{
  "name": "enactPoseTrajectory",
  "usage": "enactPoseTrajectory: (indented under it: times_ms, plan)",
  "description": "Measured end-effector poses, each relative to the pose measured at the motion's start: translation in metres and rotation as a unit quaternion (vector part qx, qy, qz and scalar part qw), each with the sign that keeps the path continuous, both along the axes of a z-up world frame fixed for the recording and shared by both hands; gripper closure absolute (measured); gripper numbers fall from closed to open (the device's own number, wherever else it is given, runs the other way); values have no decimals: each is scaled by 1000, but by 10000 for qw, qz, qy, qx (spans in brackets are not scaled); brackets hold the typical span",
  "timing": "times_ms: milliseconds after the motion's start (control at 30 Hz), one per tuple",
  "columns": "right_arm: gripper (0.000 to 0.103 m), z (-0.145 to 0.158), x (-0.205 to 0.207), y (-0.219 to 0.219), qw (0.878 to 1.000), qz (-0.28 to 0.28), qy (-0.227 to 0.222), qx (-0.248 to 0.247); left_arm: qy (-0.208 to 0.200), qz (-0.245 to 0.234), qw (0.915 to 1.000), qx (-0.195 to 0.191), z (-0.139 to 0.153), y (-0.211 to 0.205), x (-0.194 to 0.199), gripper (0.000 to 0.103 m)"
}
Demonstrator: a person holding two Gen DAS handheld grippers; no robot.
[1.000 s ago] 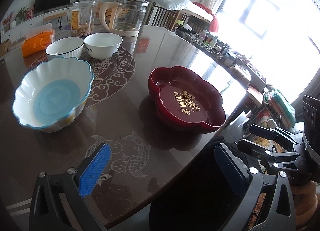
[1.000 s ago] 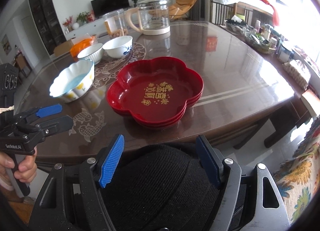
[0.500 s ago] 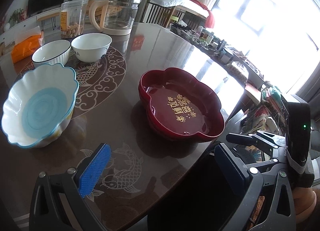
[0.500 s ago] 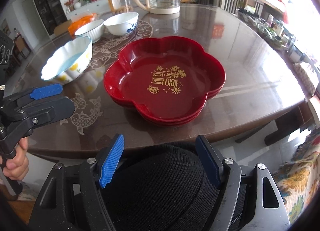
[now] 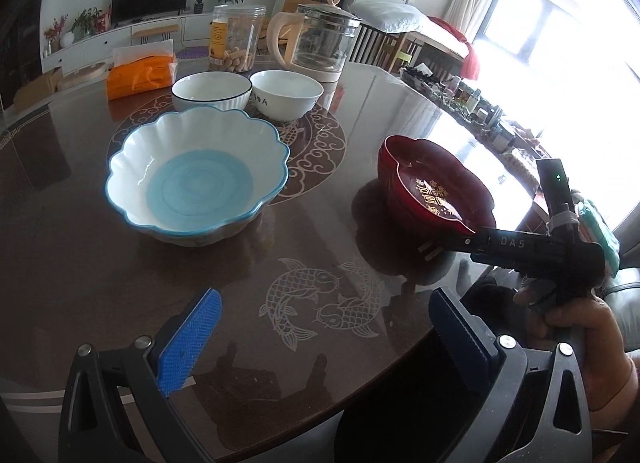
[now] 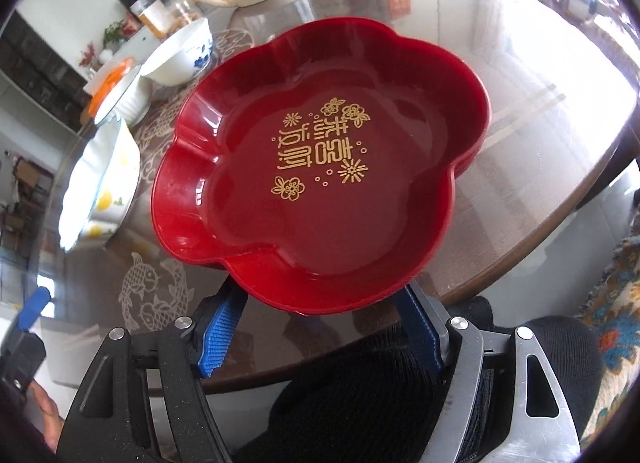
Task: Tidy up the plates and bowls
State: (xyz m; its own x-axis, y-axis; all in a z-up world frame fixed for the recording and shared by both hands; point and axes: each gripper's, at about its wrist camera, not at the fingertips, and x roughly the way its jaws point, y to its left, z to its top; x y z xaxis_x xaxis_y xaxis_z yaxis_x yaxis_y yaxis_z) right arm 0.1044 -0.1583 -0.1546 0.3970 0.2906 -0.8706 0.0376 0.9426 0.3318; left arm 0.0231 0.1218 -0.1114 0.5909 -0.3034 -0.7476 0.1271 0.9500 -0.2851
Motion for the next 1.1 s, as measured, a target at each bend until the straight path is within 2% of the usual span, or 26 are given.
enactPoseTrajectory:
  times_ms: [100, 233, 300, 400, 600, 733, 833, 967, 1100]
  plan:
    - [26, 7, 21, -10, 9992, -383, -142, 55, 133, 110, 9998, -110, -7, 3, 0, 0]
    - [26, 19, 54, -20, 9928, -883, -708, -401, 138, 182, 9996, -149, -5, 4, -1, 0]
    - [26, 20, 62, -28, 9899, -1104, -706, -547, 83, 233, 9997, -64, -1, 7, -4, 0]
    - [26, 23, 49, -39, 9916, -1162, -572, -32, 65, 438, 9990, 43, 0, 20, -4, 0]
    - [26, 41, 5, -10, 9965, -297, -744, 235, 213, 1118, 9935, -69, -2, 63, 5, 0]
    - [26, 59, -14, 29, 9938, 425, -1028, -29, 73, 1492, 9887, -109, 10, 93, 8, 0]
    - [26, 71, -16, 62, 9869, 988, -1270, -76, 4, 1763, 9843, -4, 18, 114, 15, 0]
    - [26, 80, -6, 98, 9792, 1451, -1411, -108, -19, 1964, 9804, 131, 22, 138, 35, 0]
    - [26, 81, 16, 124, 9762, 1696, -1305, 352, 162, 1977, 9799, 196, 11, 145, 58, 1]
